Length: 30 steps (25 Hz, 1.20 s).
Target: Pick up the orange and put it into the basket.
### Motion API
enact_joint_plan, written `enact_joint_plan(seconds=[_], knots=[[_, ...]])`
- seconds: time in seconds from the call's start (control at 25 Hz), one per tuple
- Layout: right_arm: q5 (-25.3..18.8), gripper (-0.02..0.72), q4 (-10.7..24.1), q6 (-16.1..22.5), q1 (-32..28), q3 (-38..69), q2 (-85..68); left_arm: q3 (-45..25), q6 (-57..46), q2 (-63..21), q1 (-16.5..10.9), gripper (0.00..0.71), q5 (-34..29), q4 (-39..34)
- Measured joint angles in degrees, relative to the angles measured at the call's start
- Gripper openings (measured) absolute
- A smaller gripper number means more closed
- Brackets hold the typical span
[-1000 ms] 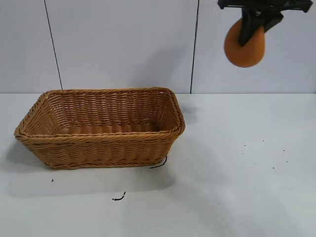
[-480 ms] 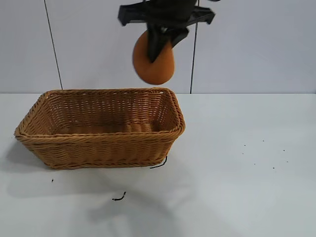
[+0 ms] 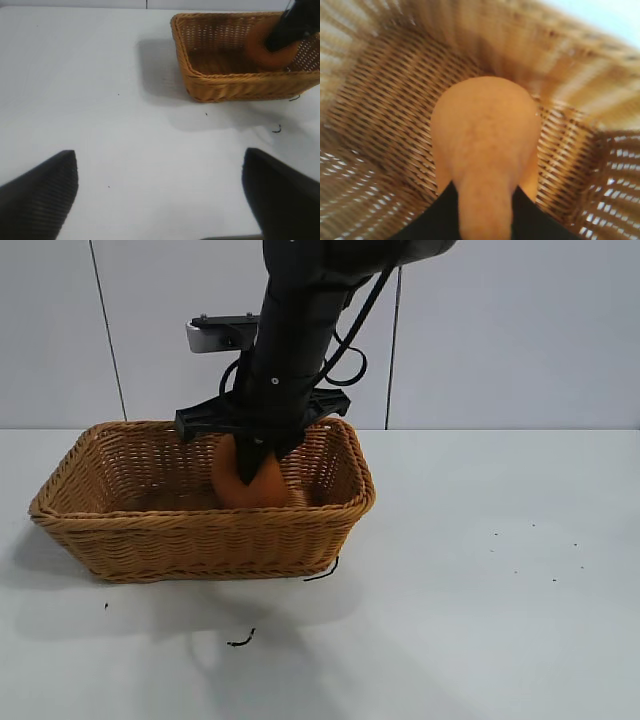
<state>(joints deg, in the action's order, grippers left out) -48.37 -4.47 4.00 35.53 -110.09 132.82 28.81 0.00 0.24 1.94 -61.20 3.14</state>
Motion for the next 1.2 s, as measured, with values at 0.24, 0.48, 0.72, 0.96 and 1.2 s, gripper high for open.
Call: enact_joint_plan(seconds=[0.24,0.48,0.72,0.96,1.2], knots=[[-2.96,0.598,-0.35,0.00,0.00,-2.91,-0.07,0.00,0.00,0.00,0.00,0.639,-0.14,0.00],[-12.42,0.650,1.08,0.00,-0.17,-13.69,-0.18,0.00,0.00,0.00,0.00,0.639,-0.08,0.00],[-15.36,0.652,5.80,1.21,-2.53,-18.59,-0.99,0.00,0.00,0.00,0.00,0.639,-0.08,0.00],[-16.69,0.652,6.49,1.45,-11.62,-18.59,-0.93,0.00,0.00,0.00,0.00,0.639,-0.08,0.00],[-18.53,0.641,6.93,1.45,-21.62,-18.59,-0.93,0.00,0.00,0.00,0.00,0.639,-0.08,0.00]])
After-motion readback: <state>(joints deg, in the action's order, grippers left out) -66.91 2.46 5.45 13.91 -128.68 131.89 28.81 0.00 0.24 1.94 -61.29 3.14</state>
